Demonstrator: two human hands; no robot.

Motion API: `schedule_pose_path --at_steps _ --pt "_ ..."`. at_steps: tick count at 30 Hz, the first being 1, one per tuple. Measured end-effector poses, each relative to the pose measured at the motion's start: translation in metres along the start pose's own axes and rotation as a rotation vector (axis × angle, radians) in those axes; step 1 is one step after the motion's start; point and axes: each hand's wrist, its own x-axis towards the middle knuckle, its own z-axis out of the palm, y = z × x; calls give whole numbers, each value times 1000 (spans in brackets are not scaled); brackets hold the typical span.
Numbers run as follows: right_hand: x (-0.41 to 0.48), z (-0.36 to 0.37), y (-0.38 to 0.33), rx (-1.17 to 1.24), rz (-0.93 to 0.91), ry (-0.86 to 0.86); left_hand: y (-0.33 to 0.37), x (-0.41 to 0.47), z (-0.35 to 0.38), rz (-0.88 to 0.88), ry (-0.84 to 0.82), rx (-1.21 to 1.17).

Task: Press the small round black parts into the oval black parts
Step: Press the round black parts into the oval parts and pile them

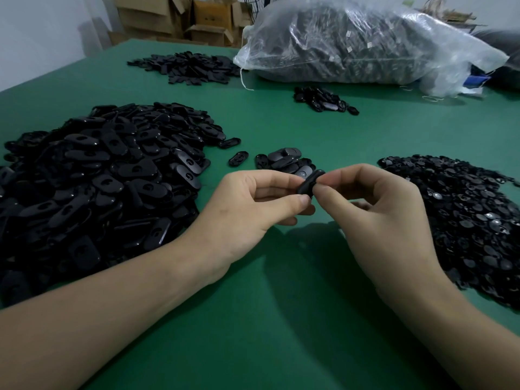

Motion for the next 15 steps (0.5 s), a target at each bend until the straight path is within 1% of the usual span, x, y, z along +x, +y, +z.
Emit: schedule_pose_path --at_steps 4,8,11,15 --pt "-3 -1 -7 -205 -177 38 3 0 0 -16 -9 2" --pt "-3 -1 -9 -297 -292 48 5 0 -1 -36 -2 -25" --pt "-4 -1 -9 -352 -320 35 6 -1 -1 -30 17 -36" --pt "-5 0 -9 -366 -326 6 4 0 1 -21 84 -43"
